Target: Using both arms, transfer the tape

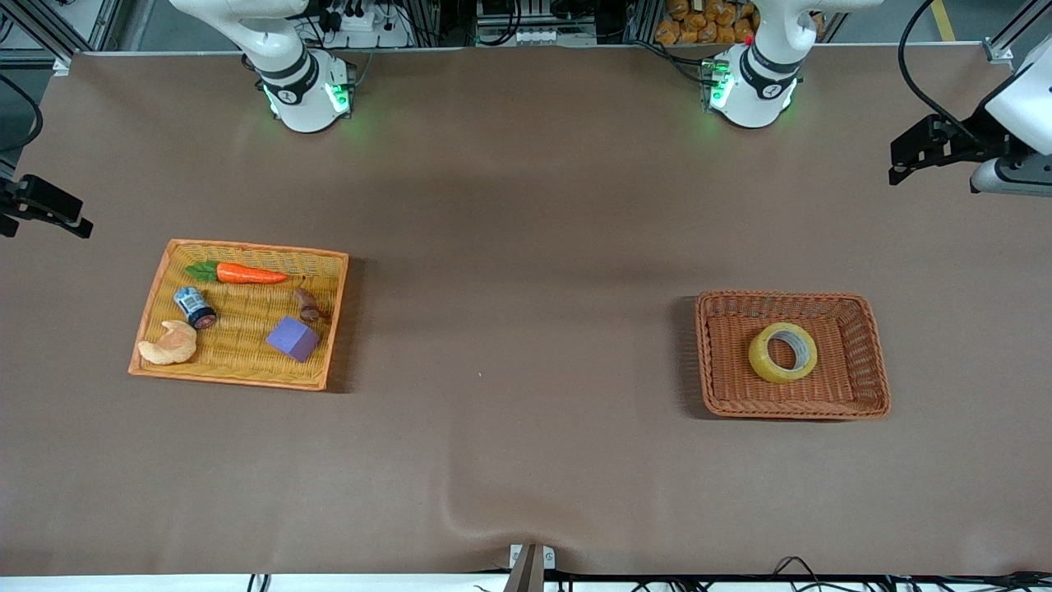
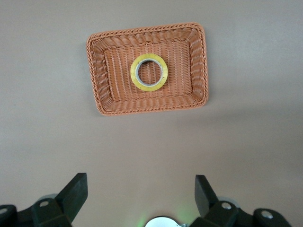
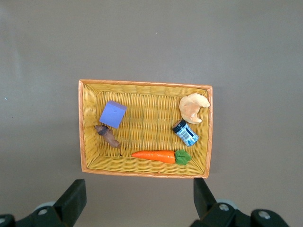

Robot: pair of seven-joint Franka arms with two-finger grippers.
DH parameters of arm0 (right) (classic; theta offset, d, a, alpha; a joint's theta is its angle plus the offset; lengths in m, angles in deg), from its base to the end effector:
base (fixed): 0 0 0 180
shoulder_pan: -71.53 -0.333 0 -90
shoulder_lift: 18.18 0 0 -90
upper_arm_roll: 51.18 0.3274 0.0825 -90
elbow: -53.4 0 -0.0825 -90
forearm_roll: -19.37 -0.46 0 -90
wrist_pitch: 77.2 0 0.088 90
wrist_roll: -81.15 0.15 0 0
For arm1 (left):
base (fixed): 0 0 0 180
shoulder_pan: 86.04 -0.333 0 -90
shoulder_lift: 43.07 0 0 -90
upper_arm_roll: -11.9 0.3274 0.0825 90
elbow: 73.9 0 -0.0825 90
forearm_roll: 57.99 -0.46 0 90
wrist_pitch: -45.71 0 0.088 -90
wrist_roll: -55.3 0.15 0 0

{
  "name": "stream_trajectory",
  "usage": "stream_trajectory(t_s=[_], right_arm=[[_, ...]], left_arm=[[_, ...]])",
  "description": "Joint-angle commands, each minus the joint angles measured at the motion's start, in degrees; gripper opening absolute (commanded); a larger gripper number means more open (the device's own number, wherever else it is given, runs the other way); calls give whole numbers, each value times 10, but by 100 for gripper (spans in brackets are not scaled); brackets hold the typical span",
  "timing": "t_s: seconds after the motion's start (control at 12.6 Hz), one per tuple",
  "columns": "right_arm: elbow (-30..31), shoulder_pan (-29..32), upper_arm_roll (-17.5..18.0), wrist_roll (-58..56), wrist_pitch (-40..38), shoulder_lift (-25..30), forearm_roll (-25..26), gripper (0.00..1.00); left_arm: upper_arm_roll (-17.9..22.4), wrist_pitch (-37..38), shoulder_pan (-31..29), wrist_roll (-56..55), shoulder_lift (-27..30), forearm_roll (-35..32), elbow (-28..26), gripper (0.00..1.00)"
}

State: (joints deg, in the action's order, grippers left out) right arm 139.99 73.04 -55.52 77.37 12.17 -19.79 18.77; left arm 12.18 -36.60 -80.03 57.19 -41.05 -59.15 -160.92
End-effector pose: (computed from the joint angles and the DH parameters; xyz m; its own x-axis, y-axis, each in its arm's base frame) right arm 0.6368 -0.0630 0.6067 0.9991 -0.0359 0.0210 -0.0358 -0.9993 -0.0070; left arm 0.6001 -0.0569 0.6314 0.9904 -0.1298 -0.0475 -0.1308 -0.9912 -0.0184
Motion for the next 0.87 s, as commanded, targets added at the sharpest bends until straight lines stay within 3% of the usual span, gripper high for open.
stream_trajectory(t_s=[0.0,0.79], right_arm=[[-14,-2,-1,3,-3,-8,-7,100],[-14,-2,-1,3,-3,-8,-7,100]], left_arm=[[1,7,-3,-14,2,5,0,100],[-2,7,-6,-25,-6,12,3,100]])
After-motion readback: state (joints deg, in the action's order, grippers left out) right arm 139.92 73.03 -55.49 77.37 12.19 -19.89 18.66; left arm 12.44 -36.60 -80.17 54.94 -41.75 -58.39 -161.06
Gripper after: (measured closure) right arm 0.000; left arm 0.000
